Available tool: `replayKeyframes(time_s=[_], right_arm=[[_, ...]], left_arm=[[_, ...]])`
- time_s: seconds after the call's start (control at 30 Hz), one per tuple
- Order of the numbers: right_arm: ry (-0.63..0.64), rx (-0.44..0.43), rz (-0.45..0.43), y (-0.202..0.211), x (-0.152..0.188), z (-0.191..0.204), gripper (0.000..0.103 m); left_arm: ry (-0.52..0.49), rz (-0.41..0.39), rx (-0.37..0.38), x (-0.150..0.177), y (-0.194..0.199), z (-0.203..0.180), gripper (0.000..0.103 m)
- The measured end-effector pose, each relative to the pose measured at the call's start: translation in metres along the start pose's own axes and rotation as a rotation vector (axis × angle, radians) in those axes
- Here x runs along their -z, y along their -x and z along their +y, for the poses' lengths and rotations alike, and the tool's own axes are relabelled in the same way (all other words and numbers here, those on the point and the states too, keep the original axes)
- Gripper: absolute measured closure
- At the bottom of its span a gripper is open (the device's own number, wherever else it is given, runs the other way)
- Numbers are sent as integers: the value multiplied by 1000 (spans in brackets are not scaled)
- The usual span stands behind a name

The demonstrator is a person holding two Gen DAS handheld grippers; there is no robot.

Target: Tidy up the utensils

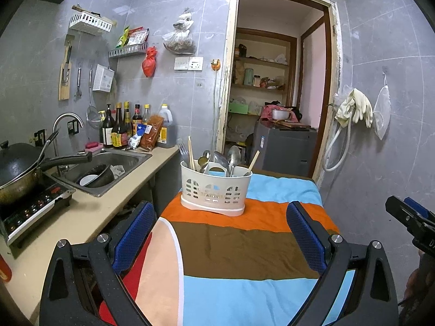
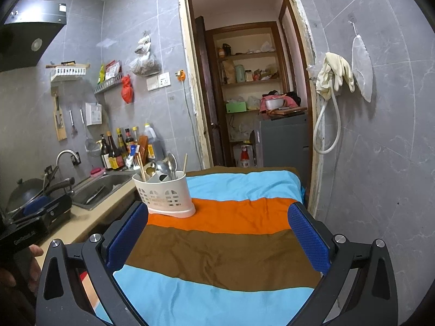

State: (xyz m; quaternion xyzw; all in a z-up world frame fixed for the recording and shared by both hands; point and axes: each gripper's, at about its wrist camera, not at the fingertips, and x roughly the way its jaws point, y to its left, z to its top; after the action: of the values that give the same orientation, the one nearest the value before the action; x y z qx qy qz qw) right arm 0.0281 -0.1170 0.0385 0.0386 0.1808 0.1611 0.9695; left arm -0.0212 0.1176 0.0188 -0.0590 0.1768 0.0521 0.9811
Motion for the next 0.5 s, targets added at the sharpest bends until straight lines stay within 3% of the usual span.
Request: replayKeyframes(time_s=[0.5], right_arm=[[-1, -7, 14, -6, 0, -10, 0]], left_arm=[[5, 2, -3, 0, -4, -5, 7]])
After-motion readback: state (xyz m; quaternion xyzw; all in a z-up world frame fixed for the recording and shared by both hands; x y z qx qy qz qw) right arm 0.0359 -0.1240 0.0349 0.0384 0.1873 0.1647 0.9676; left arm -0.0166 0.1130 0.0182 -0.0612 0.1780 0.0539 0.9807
